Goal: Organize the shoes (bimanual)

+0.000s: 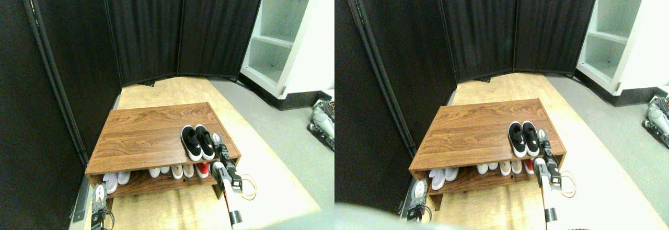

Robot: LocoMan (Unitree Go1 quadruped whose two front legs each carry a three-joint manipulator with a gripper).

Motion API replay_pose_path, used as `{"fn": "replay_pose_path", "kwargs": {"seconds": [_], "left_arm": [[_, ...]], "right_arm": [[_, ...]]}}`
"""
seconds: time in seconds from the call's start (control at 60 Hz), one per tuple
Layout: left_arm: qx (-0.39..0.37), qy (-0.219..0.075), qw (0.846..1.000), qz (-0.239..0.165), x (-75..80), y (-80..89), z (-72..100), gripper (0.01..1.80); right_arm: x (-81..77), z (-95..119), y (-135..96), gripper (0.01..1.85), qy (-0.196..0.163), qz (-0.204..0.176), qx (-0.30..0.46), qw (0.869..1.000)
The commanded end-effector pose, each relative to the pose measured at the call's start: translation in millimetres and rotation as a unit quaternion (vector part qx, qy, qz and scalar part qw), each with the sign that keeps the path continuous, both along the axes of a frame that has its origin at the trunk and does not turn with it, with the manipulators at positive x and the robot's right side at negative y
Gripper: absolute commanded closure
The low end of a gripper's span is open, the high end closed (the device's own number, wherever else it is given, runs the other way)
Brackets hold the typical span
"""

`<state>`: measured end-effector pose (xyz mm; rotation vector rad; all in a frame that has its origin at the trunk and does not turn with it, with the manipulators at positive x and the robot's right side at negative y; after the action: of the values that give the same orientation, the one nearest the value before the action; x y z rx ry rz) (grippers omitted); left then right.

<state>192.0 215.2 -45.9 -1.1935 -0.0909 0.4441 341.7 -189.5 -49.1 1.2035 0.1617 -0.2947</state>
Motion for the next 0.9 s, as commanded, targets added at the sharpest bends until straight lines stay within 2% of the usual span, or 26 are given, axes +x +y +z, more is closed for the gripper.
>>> {"fn": "replay_pose_path", "kwargs": {"seconds": [0.017, 0.083, 0.133, 0.25, 0.45, 0.533, 0.6, 0.65, 0.767, 0.9], "left_arm": [[-0.008, -0.021, 1.000, 0.002, 2.2, 1.0, 2.5, 1.80], [-0.006, -0.021, 1.000, 0.000, 2.0, 1.1, 2.9, 1.80], [-0.003, -0.021, 1.000, -0.002, 2.3, 1.4, 2.6, 1.80], [-0.002, -0.023, 1.000, -0.005, 3.0, 1.3, 2.6, 1.80], [-0.005, -0.021, 1.000, 0.001, 3.6, 1.9, 2.2, 1.80], [-0.006, -0.018, 1.000, 0.006, 4.9, 0.8, 3.0, 1.80], [0.000, -0.018, 1.000, 0.009, 6.4, 0.0, 2.9, 1.80], [-0.003, -0.019, 1.000, 0.010, 7.1, -0.3, 2.9, 1.80], [-0.023, -0.019, 1.000, 0.000, 10.5, -1.6, 2.7, 1.80], [-0.014, -0.009, 1.000, -0.004, 12.7, -2.9, 3.3, 1.80]], "right_arm": [[3.1, 2, 9, 1.85, -0.010, 0.027, -0.004, 1.000], [3.8, 1, 11, 1.85, -0.010, 0.028, -0.002, 1.000], [3.0, 1, 13, 1.85, -0.001, 0.015, 0.000, 1.000], [2.3, 0, 13, 1.85, -0.002, 0.021, -0.005, 1.000], [3.1, 3, -6, 1.85, -0.016, 0.016, -0.025, 0.999], [-0.6, 21, -15, 1.85, -0.034, 0.027, -0.051, 0.998], [-3.8, 39, -21, 1.85, -0.081, 0.035, -0.061, 0.994], [-5.4, 47, -25, 1.85, -0.097, 0.046, -0.080, 0.991], [-22.6, 80, -40, 1.85, -0.143, 0.044, -0.073, 0.986], [-45.5, 96, -55, 1.85, -0.182, 0.048, -0.094, 0.978]]}}
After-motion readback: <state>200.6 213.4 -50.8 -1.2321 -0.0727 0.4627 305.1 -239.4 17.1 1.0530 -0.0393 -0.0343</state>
